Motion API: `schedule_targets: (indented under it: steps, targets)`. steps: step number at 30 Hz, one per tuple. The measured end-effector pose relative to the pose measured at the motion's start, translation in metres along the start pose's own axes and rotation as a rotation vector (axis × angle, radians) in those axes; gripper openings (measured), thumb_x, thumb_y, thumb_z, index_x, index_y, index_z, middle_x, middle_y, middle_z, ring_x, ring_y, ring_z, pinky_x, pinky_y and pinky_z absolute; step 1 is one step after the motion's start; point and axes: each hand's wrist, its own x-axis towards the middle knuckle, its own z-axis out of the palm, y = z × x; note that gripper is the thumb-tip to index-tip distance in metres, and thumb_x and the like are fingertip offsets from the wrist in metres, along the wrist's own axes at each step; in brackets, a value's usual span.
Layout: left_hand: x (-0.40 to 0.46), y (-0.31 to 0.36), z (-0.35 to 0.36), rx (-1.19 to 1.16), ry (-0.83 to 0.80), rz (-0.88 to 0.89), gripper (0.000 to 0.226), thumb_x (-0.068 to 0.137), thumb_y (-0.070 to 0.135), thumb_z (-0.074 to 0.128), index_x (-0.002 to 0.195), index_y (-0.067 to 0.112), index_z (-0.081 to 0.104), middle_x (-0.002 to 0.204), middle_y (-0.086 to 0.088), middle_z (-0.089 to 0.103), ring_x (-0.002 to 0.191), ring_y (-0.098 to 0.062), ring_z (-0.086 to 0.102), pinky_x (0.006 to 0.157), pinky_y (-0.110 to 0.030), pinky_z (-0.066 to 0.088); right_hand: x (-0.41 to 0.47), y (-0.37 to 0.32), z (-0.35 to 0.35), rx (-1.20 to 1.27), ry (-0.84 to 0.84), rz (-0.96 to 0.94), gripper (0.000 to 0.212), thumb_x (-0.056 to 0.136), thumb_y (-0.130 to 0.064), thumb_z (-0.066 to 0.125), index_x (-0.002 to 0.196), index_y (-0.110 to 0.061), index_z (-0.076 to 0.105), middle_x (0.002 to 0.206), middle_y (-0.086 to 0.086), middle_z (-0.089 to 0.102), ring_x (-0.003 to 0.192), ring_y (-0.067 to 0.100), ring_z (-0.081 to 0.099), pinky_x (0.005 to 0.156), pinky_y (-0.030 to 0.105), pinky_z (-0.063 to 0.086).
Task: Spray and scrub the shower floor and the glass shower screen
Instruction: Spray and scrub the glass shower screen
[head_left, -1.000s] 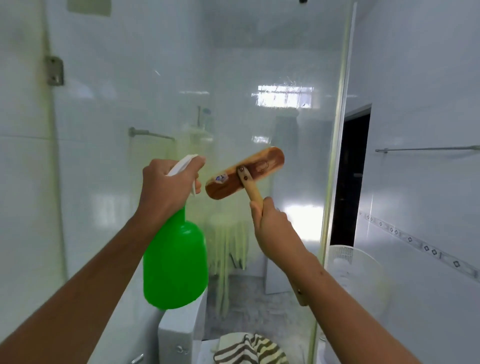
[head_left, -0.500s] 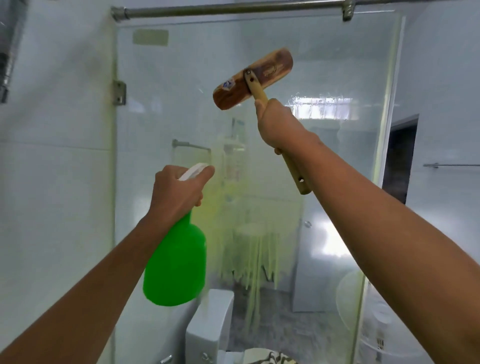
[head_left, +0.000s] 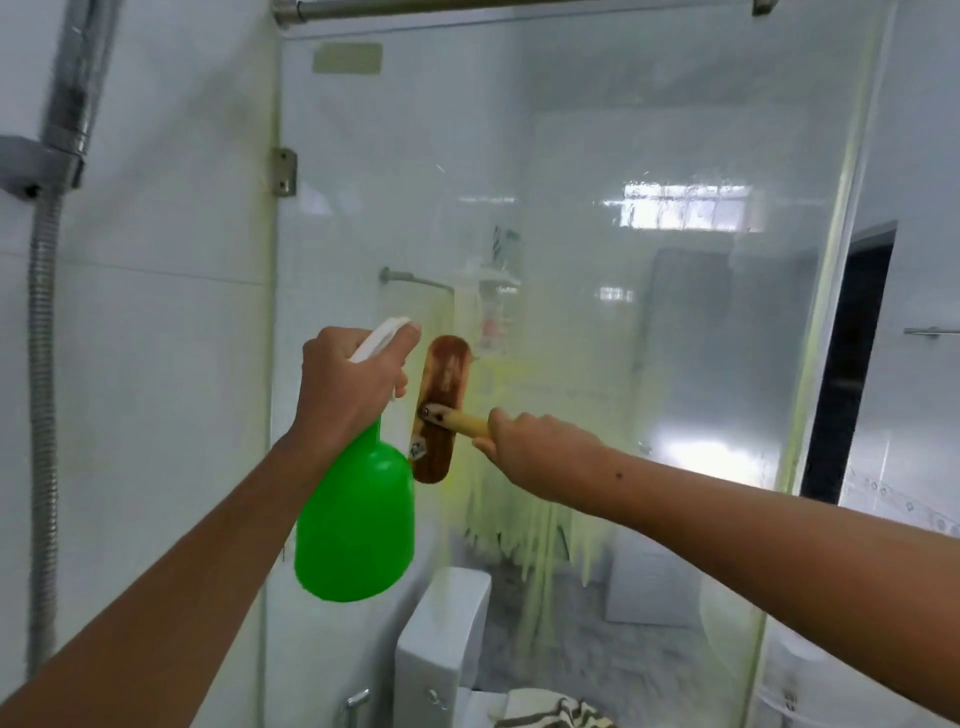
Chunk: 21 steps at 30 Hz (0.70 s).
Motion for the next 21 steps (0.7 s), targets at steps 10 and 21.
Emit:
schedule_targets:
  steps: [10,21]
  targets:
    - [0.002,-0.017,-0.037,0.066,0.027,-0.098,0.047,0.091,0.046,0.076,0.063,0.007,0.076,0.062,-0.007,0.075,0.071,-0.030,0.077,0.083,-0.042,0.061,0.108,0.043,-0.153,0.252,0.378,0.235,0.047,0.107,-0.043,0.026,0.122,-0.004,0.047,0.106,0.019,0.056,0.068,0.026,0.055,0.065,0.042,0.048]
    - [-0.007,-0.015,-0.053,0.100,0.023,-0.088,0.047,0.092,0.047,0.074,0.065,0.009,0.077,0.062,-0.004,0.076,0.068,-0.024,0.077,0.083,-0.038,0.061,0.060,-0.007,-0.033,0.022,0.217,-0.011,0.045,0.105,-0.046,0.028,0.114,-0.008,0.048,0.089,0.015,0.063,0.069,0.031,0.062,0.058,0.037,0.045]
